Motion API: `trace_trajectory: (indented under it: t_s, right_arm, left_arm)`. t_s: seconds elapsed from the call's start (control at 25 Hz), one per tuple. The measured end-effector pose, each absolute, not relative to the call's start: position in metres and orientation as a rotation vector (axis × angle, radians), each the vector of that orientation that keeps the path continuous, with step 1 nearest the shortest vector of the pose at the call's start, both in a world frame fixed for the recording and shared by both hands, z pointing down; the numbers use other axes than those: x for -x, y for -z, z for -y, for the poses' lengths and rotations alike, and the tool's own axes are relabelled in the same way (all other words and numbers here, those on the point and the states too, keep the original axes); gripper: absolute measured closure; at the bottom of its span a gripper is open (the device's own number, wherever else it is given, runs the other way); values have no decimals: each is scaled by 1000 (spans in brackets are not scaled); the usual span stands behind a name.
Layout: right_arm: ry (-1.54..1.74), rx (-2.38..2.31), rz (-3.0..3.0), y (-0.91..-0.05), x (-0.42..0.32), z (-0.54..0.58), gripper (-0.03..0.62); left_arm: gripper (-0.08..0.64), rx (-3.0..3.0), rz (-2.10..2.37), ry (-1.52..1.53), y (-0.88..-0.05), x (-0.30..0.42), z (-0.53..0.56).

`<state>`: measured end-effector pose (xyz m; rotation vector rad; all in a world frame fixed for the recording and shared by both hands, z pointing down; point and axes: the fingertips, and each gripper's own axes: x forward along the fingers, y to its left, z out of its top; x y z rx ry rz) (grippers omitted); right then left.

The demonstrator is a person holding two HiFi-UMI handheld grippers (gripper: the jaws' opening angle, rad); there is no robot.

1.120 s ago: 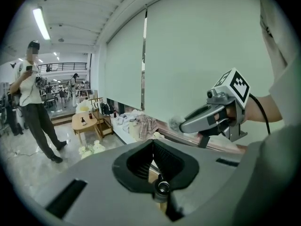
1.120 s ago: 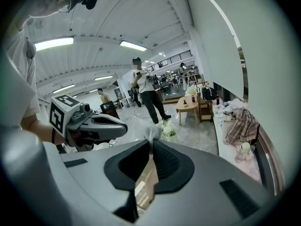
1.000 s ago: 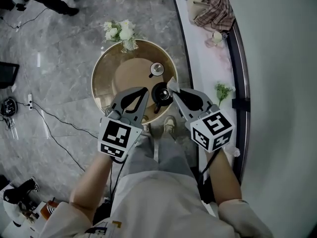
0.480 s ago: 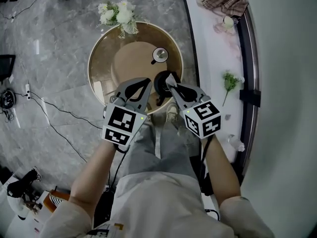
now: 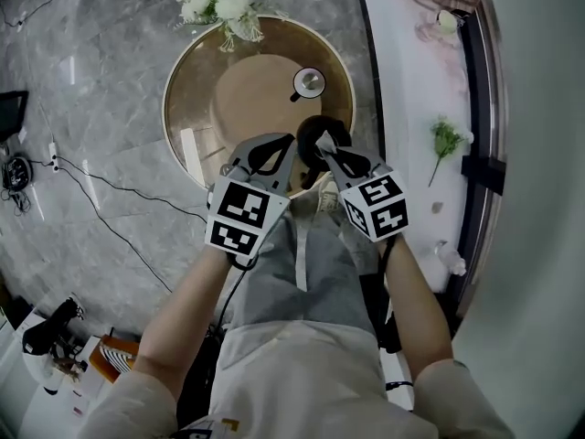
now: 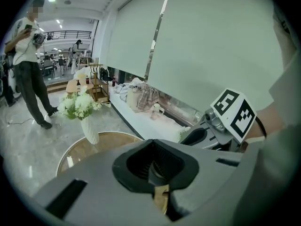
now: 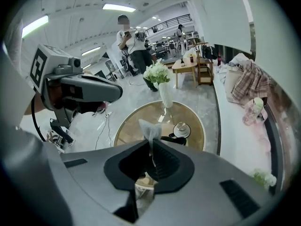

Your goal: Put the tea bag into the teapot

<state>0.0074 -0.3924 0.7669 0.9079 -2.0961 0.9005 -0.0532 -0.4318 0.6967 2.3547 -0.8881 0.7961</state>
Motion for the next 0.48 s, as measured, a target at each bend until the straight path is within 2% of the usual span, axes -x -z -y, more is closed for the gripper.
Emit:
trace_trajectory:
  t_s: [0.48]
  right_arm:
    - [-936, -833, 1934, -842, -8, 385, 566]
  left_arm:
    - [552, -2267, 834, -827, -745, 47, 426]
